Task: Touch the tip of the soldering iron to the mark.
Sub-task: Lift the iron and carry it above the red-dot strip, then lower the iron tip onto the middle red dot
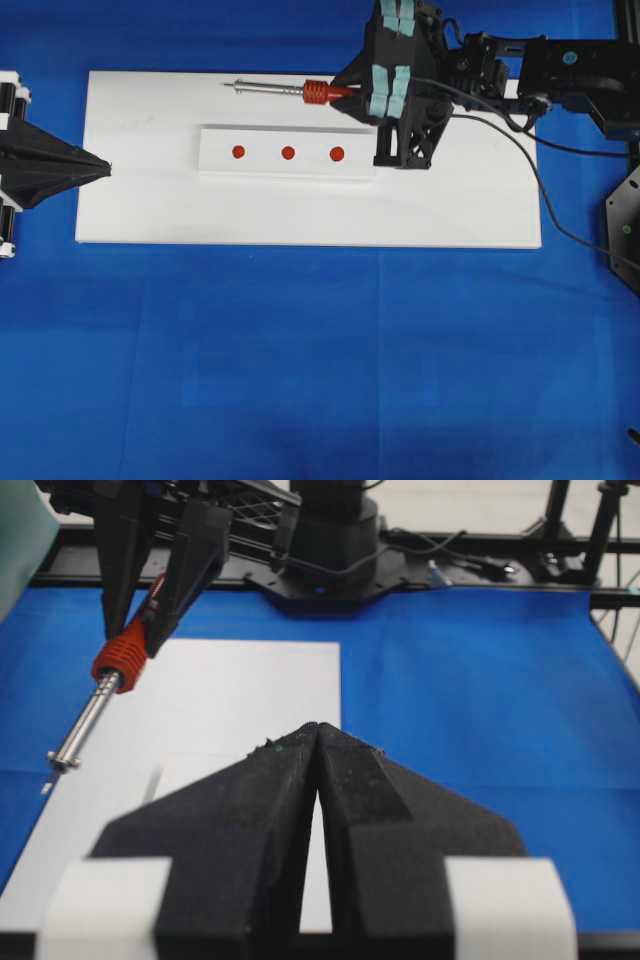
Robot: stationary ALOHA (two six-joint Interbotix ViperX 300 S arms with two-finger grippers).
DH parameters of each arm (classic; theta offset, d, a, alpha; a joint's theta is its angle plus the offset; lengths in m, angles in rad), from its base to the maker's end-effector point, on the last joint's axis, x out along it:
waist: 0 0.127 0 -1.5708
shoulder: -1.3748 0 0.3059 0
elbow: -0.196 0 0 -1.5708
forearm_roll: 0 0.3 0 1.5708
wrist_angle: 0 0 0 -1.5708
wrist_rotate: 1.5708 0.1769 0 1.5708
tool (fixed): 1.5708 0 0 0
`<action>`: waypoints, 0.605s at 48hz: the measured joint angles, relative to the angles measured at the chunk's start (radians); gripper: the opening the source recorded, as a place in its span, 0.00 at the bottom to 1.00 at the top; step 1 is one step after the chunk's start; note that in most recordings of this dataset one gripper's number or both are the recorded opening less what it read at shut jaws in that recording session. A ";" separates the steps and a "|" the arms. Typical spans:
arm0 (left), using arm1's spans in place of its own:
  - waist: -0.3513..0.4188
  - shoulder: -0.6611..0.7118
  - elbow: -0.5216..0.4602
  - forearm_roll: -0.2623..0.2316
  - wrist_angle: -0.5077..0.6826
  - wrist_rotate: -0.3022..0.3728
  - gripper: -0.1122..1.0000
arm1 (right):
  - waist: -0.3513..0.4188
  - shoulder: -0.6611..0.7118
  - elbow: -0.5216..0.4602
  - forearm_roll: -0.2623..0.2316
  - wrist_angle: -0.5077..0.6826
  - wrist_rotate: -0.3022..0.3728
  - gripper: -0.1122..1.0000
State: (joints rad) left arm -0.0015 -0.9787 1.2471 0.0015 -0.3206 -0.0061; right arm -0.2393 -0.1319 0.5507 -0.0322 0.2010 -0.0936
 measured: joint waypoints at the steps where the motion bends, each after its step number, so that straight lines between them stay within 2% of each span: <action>1: 0.000 0.000 0.002 0.000 0.002 0.000 0.10 | 0.000 0.000 0.000 0.000 0.003 0.000 0.16; 8: 0.000 0.000 0.002 0.000 0.000 0.003 0.10 | -0.003 0.000 0.000 -0.002 0.041 0.000 0.16; 22: 0.000 0.002 0.002 0.000 0.002 0.003 0.10 | -0.014 0.000 -0.005 -0.002 0.218 0.000 0.16; 29: 0.000 0.003 0.003 0.000 0.000 0.003 0.10 | -0.015 0.000 -0.009 -0.002 0.236 -0.002 0.16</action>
State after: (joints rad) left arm -0.0015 -0.9756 1.2502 0.0015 -0.3206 -0.0031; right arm -0.2546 -0.1319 0.5415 -0.0337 0.4372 -0.0951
